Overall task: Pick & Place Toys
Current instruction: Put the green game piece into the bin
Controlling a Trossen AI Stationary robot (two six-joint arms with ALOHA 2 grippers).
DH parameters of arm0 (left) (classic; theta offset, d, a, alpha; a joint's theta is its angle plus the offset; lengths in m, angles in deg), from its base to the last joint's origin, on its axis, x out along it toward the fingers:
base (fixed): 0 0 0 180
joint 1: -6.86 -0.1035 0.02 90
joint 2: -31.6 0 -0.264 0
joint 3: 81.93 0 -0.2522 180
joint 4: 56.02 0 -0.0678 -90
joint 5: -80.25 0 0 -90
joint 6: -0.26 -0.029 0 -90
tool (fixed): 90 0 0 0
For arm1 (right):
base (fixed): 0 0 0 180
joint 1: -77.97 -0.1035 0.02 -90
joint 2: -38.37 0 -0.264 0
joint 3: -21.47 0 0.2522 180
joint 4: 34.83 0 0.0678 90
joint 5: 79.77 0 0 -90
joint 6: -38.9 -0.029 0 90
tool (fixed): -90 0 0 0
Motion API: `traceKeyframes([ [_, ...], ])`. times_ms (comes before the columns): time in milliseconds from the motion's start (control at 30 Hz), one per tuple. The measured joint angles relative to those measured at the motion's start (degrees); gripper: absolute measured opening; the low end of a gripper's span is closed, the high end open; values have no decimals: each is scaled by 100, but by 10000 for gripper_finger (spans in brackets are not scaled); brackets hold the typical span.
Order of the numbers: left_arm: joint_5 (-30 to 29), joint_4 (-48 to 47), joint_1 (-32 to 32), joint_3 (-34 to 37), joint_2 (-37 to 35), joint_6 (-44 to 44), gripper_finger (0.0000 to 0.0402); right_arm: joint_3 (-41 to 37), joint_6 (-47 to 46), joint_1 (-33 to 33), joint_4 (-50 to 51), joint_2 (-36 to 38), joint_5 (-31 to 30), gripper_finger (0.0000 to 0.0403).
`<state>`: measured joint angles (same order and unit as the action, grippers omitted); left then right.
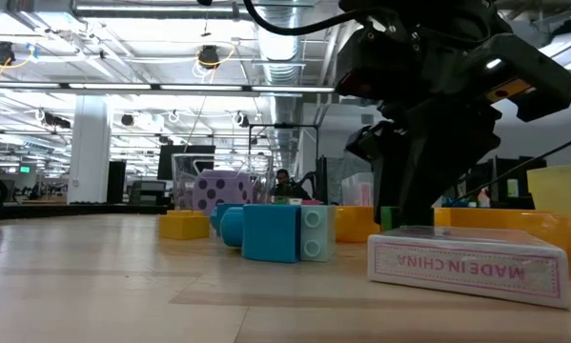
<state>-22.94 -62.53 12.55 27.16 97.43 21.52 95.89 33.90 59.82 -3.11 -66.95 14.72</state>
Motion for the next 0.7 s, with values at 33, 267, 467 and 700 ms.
traceKeyframes([
  [33, 2, 0, 2, 0, 0, 0, 213, 0, -12, -2, 2, 0, 0, 130],
  [267, 2, 2, 2, 0, 0, 0, 213, 2, -17, 2, 23, 7, -2, 98],
  [467, 2, 1, 2, 0, 0, 0, 213, 7, -19, 71, 196, 48, 0, 106],
  [700, 0, 2, 0, 0, 0, 0, 213, 198, 29, 245, 653, 118, -12, 100],
])
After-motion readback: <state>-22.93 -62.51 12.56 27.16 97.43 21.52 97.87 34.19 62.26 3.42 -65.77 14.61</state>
